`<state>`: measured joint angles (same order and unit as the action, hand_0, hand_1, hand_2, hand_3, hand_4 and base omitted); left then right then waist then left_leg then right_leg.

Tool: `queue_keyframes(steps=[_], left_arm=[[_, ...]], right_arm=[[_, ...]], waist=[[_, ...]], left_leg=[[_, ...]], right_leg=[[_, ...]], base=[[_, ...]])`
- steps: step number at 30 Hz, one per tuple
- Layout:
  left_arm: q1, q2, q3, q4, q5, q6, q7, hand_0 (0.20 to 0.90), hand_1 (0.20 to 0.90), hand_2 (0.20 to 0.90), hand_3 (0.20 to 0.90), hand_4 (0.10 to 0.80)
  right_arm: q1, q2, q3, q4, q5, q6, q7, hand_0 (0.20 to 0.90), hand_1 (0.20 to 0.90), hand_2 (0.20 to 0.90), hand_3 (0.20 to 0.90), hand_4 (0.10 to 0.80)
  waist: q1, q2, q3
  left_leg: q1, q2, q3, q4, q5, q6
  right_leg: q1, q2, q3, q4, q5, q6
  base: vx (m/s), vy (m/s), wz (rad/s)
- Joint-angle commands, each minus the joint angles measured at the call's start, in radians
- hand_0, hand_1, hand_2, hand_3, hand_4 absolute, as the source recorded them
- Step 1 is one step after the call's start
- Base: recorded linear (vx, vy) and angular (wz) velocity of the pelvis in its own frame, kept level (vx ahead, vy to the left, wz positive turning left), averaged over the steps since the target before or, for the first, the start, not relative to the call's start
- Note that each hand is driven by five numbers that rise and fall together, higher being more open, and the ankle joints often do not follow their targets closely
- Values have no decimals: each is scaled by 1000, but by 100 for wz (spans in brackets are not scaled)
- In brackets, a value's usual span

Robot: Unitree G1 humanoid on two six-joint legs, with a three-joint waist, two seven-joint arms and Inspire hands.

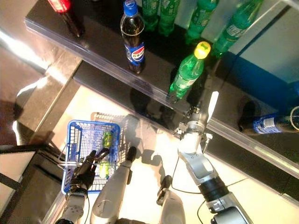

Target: Pick up the drink and place into the basket.

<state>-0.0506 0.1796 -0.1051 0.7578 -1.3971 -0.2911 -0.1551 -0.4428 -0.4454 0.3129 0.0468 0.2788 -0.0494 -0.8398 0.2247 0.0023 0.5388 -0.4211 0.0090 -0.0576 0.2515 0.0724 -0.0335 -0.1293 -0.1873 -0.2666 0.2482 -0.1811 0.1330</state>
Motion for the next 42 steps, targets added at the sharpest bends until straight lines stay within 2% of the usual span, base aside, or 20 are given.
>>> queue_keyframes(steps=[1, 14, 15, 16, 23, 31, 42], left_arm=[[87, 64, -59, -144, 66, -71, -107, 300, 300, 300, 200, 100], [60, 91, -55, -171, 89, -62, -80, 300, 300, 300, 200, 100], [59, 91, -55, -174, 91, -62, -78, 300, 300, 300, 200, 100], [57, 95, -57, -179, 91, -64, -76, 300, 300, 300, 200, 100], [47, 94, -45, -192, 104, -62, -64, 300, 300, 300, 200, 100], [48, 65, -41, -192, 107, -74, -69, 300, 300, 300, 200, 100], [87, 5, 12, -138, 115, -58, -125, 300, 300, 300, 200, 100]], right_arm=[[-122, -25, -100, -100, -11, -96, -68, 900, 900, 900, 900, 800], [-274, -41, -154, -5, 85, -111, -89, 900, 900, 900, 900, 800], [-281, -41, -158, 0, 85, -112, -96, 547, 547, 547, 488, 388], [-292, -44, -167, 7, 87, -116, -107, 300, 300, 300, 200, 100], [-302, -35, -190, 14, 84, -123, -126, 300, 300, 300, 200, 100], [-262, -10, -202, -23, 40, -114, -102, 300, 300, 300, 200, 100], [-154, -4, -215, -122, -32, -66, -16, 300, 300, 300, 200, 100]], waist=[[6, -9, -19], [40, -37, -19], [42, -37, -19], [45, -38, -19], [45, -42, -19], [28, -22, -19], [8, 29, -19]], left_leg=[[-119, 28, -21, 161, -59, -65], [-161, 15, -46, 162, -75, -37], [-161, 13, -48, 160, -77, -35], [-161, 10, -50, 157, -80, -30], [-151, 6, -54, 154, -92, -13], [-99, 0, -51, 147, -100, 1], [95, -14, -58, 88, -88, -5]], right_leg=[[29, -20, -24, -43, 95, -41], [-52, -13, -46, -28, 105, -49], [-59, -13, -47, -24, 105, -50], [-77, -14, -49, -11, 104, -51], [-135, -14, -49, 49, 94, -60], [-170, -14, -37, 137, 67, -78], [-70, -16, -39, 227, 3, -111]], base=[[12, -10, 8], [5, -13, 6], [0, 0, 0], [0, 0, 0], [-27, -9, 3], [-50, 11, -1], [-52, 1, 4]])
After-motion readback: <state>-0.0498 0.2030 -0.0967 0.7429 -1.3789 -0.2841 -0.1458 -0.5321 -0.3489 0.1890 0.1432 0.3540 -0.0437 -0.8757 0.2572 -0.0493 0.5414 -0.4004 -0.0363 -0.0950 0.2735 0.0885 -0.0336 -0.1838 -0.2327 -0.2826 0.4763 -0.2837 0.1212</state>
